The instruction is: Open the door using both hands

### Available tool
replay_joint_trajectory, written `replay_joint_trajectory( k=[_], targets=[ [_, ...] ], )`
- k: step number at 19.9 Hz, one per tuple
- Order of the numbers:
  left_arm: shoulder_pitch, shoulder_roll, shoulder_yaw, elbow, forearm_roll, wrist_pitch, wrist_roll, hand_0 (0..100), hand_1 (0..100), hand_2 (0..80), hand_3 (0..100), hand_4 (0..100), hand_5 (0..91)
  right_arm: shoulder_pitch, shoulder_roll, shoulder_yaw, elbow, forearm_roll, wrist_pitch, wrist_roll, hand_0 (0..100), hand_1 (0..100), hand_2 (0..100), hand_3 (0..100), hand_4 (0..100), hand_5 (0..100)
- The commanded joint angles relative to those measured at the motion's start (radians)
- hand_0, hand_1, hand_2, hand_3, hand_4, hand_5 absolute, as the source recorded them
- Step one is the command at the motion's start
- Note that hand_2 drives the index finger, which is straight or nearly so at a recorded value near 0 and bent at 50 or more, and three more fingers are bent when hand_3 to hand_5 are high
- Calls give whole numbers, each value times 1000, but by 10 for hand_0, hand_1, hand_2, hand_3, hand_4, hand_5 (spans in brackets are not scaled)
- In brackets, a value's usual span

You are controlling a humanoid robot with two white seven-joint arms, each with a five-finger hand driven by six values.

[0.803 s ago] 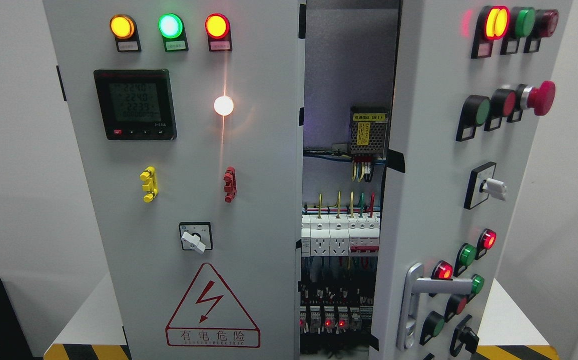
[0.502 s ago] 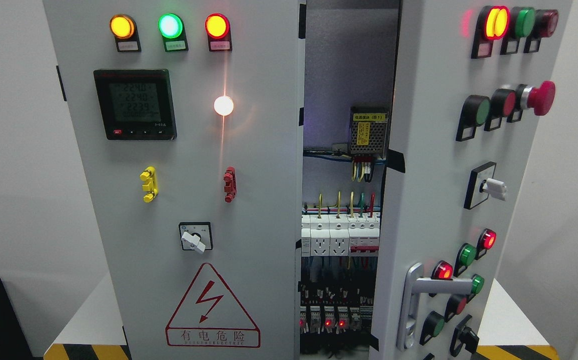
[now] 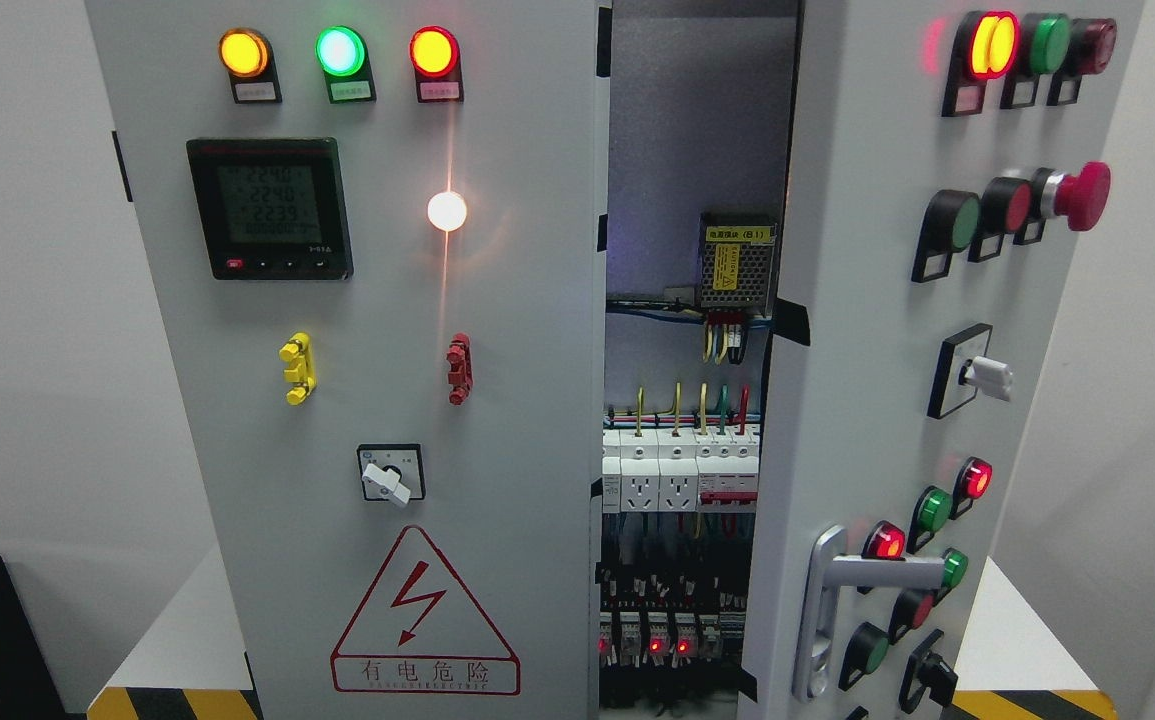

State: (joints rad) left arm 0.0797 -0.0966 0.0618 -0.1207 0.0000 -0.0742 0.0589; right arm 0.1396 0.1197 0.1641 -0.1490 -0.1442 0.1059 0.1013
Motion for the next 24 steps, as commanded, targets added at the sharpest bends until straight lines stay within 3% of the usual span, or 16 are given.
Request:
replay_joint_trajectory(
  k=[1, 4, 6, 10, 24],
  targets=[
    [121, 41, -207, -345, -23, -6, -1, 0, 0, 0, 0, 0, 0, 0, 0, 0, 0, 0, 0, 0, 0, 0, 0, 0, 0, 0],
    [140, 122, -442, -468, -21, -18, 1, 0, 0, 0, 0, 0, 0, 0, 0, 0, 0, 0, 0, 0, 0, 0, 0, 0, 0, 0],
    [158, 167, -510, -561, -21, -18, 1, 0, 0, 0, 0, 0, 0, 0, 0, 0, 0, 0, 0, 0, 0, 0, 0, 0, 0, 0],
    [218, 215, -516, -769, -17, -18, 1, 0, 0, 0, 0, 0, 0, 0, 0, 0, -1, 0, 0, 0, 0, 0, 0, 0, 0, 0],
    [229, 403, -585, -1450, 28, -16, 1, 0, 0, 0, 0, 0, 0, 0, 0, 0, 0, 0, 0, 0, 0, 0, 0, 0, 0, 0]
  ],
)
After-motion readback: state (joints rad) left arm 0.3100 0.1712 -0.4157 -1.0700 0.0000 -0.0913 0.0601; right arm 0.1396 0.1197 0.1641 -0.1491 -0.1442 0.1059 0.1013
